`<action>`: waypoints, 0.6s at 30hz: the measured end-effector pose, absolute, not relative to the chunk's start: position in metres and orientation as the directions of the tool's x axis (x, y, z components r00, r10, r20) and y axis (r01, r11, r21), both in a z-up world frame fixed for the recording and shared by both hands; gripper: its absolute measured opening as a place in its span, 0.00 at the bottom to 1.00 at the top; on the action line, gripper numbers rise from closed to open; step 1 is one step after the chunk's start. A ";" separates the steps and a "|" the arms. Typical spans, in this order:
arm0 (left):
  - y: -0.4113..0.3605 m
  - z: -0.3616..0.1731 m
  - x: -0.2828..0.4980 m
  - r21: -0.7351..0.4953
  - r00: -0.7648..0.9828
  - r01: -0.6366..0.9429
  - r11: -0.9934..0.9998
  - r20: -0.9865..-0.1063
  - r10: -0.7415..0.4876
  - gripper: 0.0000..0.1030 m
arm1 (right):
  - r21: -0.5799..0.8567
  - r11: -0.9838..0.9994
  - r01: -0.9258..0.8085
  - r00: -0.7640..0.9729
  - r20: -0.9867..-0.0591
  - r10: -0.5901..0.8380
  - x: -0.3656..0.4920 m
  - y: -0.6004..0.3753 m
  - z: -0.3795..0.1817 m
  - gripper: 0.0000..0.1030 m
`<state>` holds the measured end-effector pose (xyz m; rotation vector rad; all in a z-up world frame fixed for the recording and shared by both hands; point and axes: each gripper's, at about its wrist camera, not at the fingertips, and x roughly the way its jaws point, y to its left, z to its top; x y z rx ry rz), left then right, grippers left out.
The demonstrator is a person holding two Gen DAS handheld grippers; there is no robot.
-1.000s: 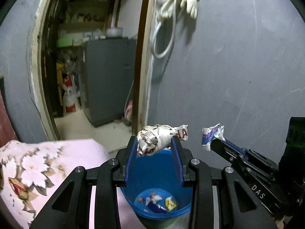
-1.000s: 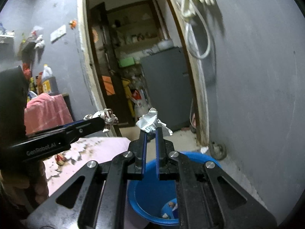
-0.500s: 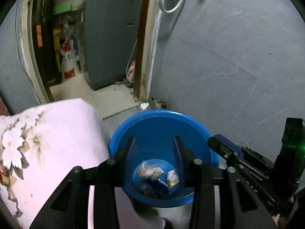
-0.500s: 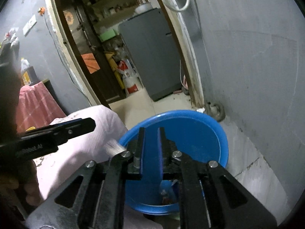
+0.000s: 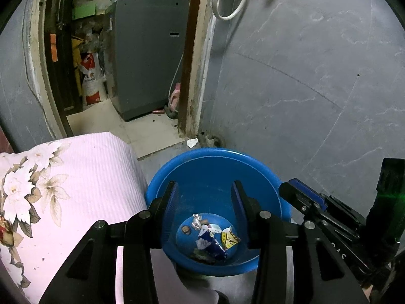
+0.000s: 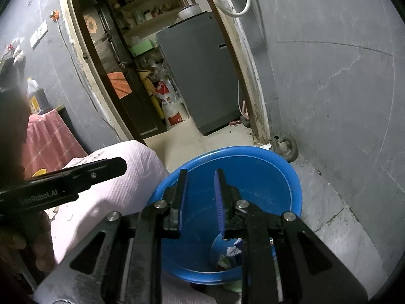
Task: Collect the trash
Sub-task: 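Carry both foil pieces over the blue bucket and open both tools, then withdraw both tools from the bucket back over the table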
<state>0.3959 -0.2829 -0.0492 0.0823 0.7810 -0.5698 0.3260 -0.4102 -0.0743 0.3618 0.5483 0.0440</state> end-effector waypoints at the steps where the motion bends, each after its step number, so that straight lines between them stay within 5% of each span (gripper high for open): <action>1: -0.282 -0.048 0.395 -0.136 0.569 0.514 0.847 -0.684 -0.456 0.36 | 0.347 0.936 0.055 0.854 -0.501 0.136 0.326 -0.410 -0.073 0.30; 18: -0.246 0.015 0.363 -0.158 0.645 0.513 0.844 -0.577 -0.500 0.36 | 0.290 0.957 0.026 0.896 -0.431 0.106 0.298 -0.384 -0.014 0.34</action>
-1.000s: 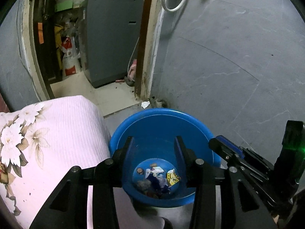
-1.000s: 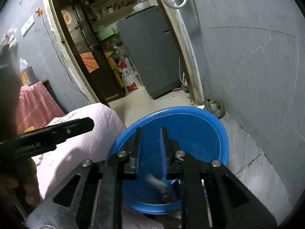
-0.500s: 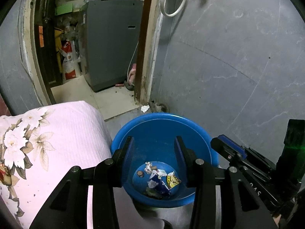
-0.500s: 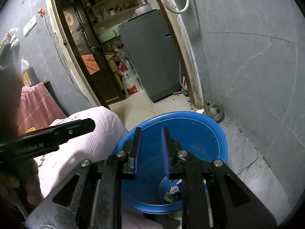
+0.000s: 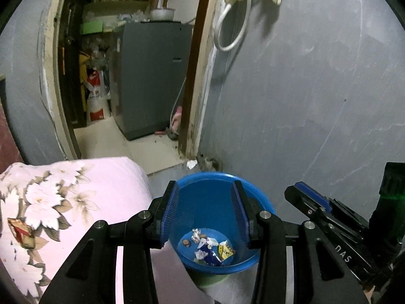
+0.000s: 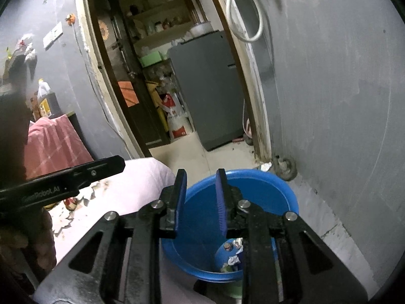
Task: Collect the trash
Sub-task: 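Withdraw both tools from the bucket back over the table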
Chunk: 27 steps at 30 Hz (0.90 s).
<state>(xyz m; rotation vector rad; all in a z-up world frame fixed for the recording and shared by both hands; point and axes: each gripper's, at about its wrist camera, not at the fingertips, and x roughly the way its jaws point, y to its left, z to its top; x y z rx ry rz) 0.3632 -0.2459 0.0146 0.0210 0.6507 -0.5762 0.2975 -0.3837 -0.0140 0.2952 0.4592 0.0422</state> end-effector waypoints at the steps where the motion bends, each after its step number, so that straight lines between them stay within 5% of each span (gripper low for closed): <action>1: -0.244 0.019 0.361 -0.158 0.651 0.512 0.844 -0.570 -0.501 0.36 | 0.285 0.958 0.022 0.900 -0.423 0.105 0.296 -0.381 -0.009 0.36; 6: -0.221 0.043 0.348 -0.156 0.692 0.497 0.853 -0.522 -0.499 0.37 | 0.254 0.967 -0.004 0.922 -0.374 0.102 0.284 -0.366 0.018 0.45; 18: -0.135 0.086 0.314 -0.183 0.806 0.404 0.897 -0.394 -0.443 0.59 | 0.211 0.976 -0.057 0.956 -0.269 0.114 0.265 -0.311 0.063 0.81; 27: -0.068 0.097 0.278 -0.192 0.900 0.282 0.940 -0.285 -0.329 0.95 | 0.188 0.976 -0.113 0.969 -0.195 0.149 0.254 -0.261 0.082 1.00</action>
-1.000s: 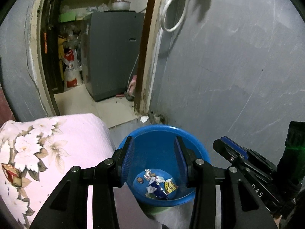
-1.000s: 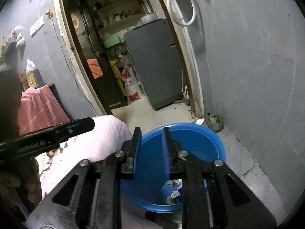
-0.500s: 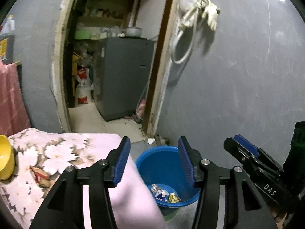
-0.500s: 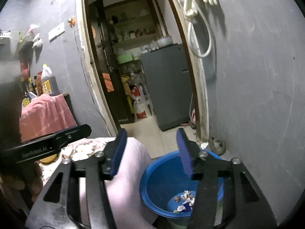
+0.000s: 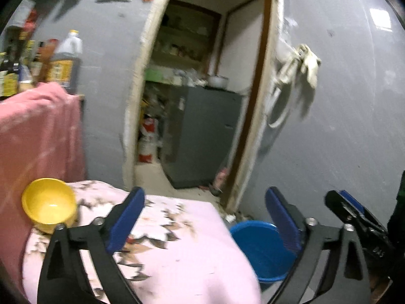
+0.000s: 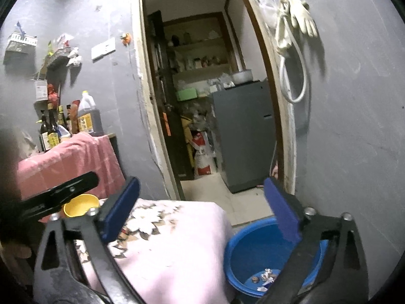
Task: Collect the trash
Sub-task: 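Withdraw both tools from the bucket back over the table, then grasp the red wrapper with the left tool while the right tool grasps the tan nut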
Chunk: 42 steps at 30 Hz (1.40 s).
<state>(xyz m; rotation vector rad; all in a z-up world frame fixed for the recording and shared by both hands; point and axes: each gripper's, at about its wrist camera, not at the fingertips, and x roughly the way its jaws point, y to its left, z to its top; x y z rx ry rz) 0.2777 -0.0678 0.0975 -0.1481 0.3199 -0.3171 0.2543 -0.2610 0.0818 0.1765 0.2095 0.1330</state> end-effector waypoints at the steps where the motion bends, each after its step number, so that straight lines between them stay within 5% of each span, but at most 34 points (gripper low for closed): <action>1: -0.058 0.098 0.273 -0.197 0.912 0.262 0.945 -0.270 -0.309 0.96 | 0.188 0.975 -0.122 0.971 -0.182 0.157 0.253 -0.255 0.083 1.00; 23: 0.063 0.064 0.233 -0.150 0.978 -0.006 0.989 -0.208 -0.026 0.96 | 0.059 0.943 -0.326 0.940 -0.082 0.330 0.253 -0.133 0.074 1.00; 42: 0.088 -0.002 0.298 -0.150 0.906 -0.104 0.983 -0.423 0.031 0.96 | 0.004 0.911 -0.413 0.826 -0.419 0.377 0.346 -0.084 -0.002 1.00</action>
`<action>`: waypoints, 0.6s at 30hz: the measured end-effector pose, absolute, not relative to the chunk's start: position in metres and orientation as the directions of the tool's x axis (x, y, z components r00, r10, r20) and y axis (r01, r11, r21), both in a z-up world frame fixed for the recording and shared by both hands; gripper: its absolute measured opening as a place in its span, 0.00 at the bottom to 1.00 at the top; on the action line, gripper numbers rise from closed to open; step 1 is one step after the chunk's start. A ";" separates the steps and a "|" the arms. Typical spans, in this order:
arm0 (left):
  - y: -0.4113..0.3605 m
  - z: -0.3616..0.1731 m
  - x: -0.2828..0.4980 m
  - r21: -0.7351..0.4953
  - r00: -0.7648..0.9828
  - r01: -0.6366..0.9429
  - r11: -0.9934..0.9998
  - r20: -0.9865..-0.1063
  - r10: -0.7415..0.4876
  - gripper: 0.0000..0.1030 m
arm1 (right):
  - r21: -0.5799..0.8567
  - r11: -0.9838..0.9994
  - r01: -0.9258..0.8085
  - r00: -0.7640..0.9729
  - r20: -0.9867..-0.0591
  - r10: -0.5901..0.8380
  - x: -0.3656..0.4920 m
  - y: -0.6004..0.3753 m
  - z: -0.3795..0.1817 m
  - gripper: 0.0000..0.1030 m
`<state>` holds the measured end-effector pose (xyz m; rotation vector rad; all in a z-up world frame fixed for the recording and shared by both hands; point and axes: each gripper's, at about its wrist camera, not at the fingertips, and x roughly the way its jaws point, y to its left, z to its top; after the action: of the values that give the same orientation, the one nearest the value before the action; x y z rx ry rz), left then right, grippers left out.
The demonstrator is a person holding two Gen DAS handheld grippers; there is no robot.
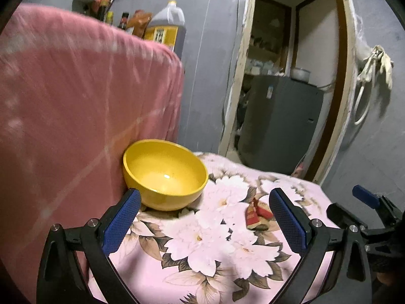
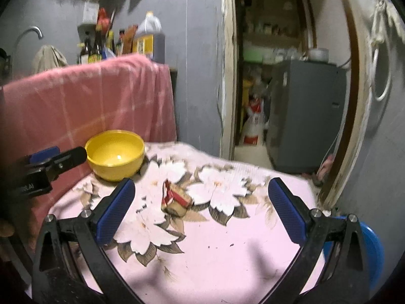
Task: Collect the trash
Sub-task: 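Grasp the red wrapper with the left tool while the right tool grasps the tan nut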
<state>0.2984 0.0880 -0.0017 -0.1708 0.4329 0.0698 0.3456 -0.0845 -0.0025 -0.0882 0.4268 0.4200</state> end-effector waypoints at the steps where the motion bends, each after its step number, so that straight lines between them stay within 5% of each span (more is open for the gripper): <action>1: 0.089 -0.003 0.301 -0.151 0.902 -0.106 0.983 -0.431 0.031 0.96 | 0.002 0.909 -0.417 0.815 -0.442 0.375 0.351 -0.082 -0.006 1.00; 6: 0.092 -0.014 0.319 -0.161 0.870 -0.113 0.981 -0.493 0.019 0.96 | 0.002 0.892 -0.453 0.740 -0.556 0.377 0.379 -0.069 -0.026 1.00; 16: 0.098 -0.029 0.337 -0.207 0.821 -0.117 0.971 -0.571 -0.023 0.92 | 0.007 0.826 -0.563 0.546 -0.747 0.379 0.420 -0.037 -0.068 0.50; 18: 0.098 -0.030 0.339 -0.202 0.812 -0.118 0.972 -0.583 -0.023 0.89 | 0.021 0.814 -0.581 0.506 -0.774 0.381 0.427 -0.031 -0.076 0.48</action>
<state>0.3386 0.0976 -0.0305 -0.2347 0.6221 0.0516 0.4274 -0.0313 -0.0759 -0.2553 0.8627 0.5872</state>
